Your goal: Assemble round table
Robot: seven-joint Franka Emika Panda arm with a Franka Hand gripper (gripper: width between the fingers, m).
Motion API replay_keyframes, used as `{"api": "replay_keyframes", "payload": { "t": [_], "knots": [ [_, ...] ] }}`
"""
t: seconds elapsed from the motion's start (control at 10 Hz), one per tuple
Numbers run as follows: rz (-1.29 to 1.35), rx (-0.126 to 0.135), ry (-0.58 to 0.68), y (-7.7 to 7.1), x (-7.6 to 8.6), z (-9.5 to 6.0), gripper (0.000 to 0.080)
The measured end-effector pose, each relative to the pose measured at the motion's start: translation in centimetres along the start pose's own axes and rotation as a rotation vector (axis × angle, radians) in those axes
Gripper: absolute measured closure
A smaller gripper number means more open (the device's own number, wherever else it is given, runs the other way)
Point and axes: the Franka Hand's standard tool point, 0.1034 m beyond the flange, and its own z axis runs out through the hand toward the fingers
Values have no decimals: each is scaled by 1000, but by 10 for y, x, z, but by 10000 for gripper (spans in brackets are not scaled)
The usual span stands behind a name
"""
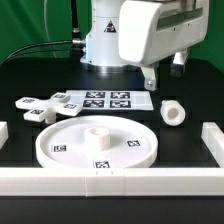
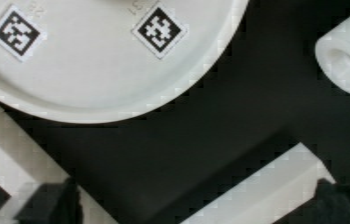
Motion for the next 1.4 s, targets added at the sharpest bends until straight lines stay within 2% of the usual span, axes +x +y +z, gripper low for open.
{"api": "replay_keyframes", "payload": {
  "t": [0.4,0.5,0.7,1.0,1.4],
  "knots": [
    [0,0,0,0,0,0,150],
    [-58,-5,4,3,-5,3,150],
    [-160,-10,-2,23,-50,25,150],
    [-259,-5,6,52,-88,61,150],
    [-282,16,1,59,-90,82,150]
  ]
}}
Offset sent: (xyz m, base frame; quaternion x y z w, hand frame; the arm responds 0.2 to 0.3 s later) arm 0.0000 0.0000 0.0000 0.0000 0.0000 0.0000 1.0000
